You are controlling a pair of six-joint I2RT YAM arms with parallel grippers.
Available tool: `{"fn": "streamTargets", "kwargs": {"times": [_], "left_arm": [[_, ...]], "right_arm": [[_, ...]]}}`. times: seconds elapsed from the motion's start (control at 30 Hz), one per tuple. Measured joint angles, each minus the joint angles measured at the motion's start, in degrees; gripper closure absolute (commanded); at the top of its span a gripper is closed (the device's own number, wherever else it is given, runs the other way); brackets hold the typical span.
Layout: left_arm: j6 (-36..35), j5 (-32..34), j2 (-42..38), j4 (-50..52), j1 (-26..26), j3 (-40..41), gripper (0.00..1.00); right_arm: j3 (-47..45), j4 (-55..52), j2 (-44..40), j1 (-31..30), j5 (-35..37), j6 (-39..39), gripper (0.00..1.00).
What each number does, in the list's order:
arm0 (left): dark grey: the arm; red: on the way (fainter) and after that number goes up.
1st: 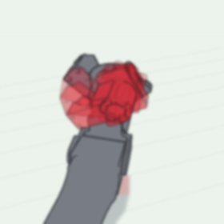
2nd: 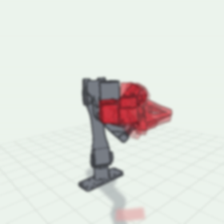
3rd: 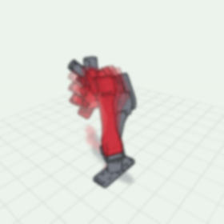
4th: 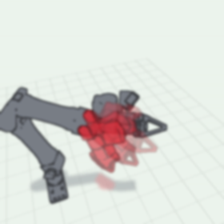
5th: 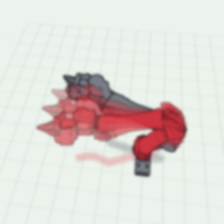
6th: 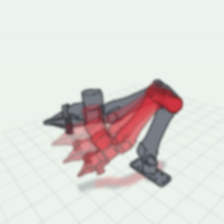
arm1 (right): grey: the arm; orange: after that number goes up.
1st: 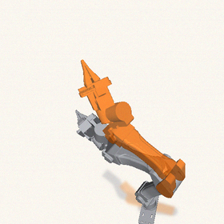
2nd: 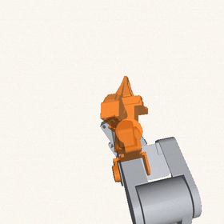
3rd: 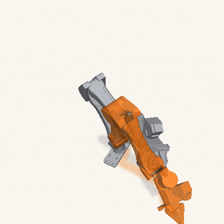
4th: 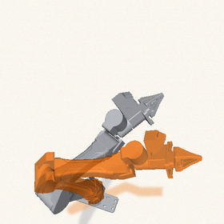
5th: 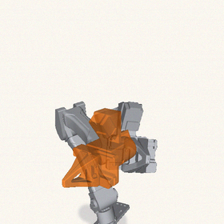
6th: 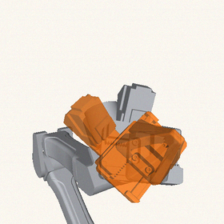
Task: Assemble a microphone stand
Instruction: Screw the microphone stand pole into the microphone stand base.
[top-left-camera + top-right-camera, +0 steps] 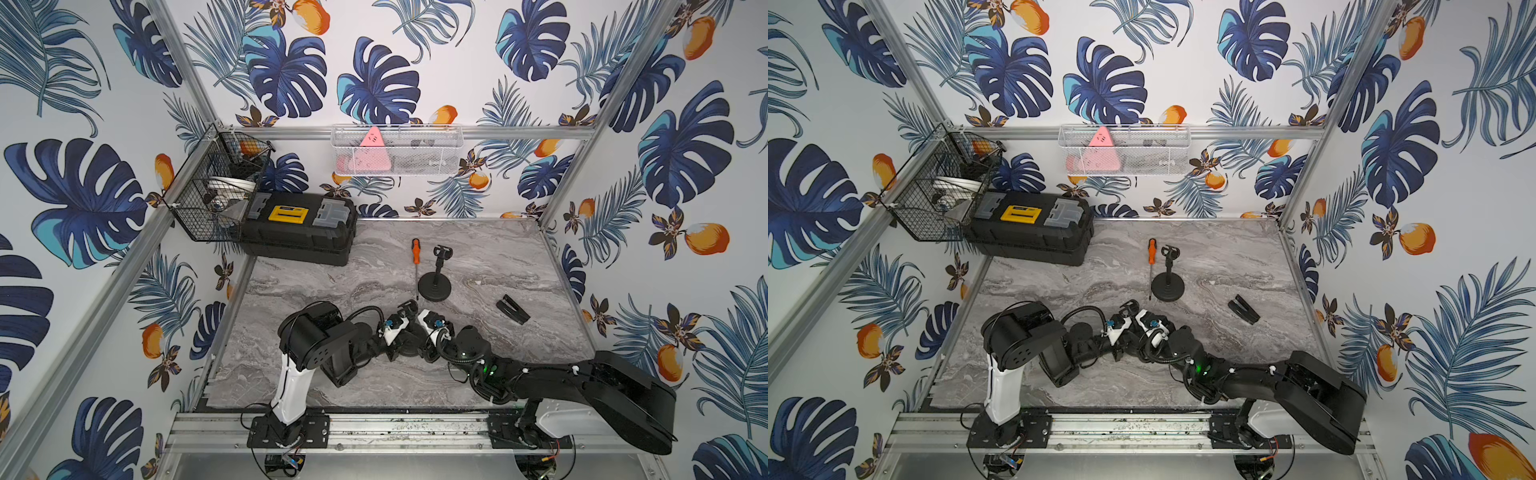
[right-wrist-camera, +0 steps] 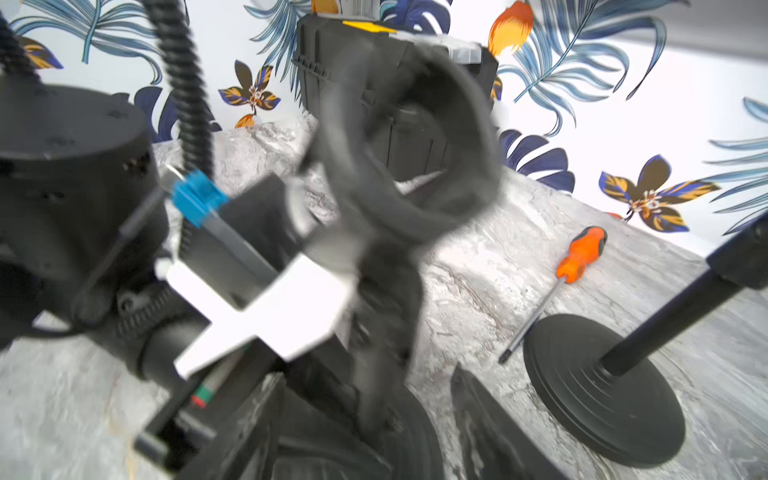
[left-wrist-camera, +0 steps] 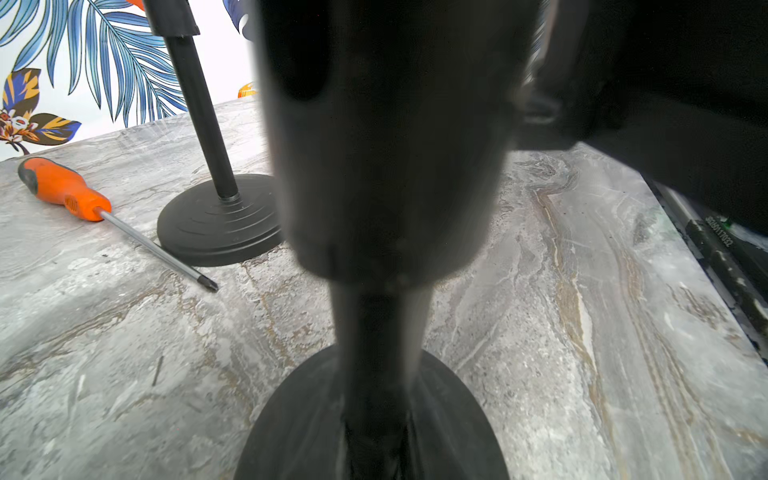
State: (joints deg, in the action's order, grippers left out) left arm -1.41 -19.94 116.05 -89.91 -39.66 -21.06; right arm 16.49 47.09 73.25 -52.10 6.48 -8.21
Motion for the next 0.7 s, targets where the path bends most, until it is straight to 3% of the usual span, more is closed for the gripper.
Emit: {"fn": "streamTargets", "kwargs": {"times": [0.1, 0.33, 0.57, 0.7], "left_arm": [[0.00, -0.04, 0.00, 0.00, 0.00, -0.02, 0.86], [-0.02, -0.37, -0.02, 0.02, 0.00, -0.02, 0.86], [-0.17, -0.55, -0.33, 0.48, 0.00, 0.04, 0.85], [-0.17, -0.94, -0.35, 0.57, 0.00, 0.04, 0.85]], "right_arm": [[-1.05, -1.57, -1.62, 5.53, -9.25, -0.70, 0.41], [1.79, -4.68, 2.03, 10.93, -26.53, -6.38, 0.45], [4.02, -4.13, 6.62, 14.03, -34.18, -8.33, 0.48], [5.22, -1.53, 10.56, 15.50, -37.35, -8.55, 0.57]]}}
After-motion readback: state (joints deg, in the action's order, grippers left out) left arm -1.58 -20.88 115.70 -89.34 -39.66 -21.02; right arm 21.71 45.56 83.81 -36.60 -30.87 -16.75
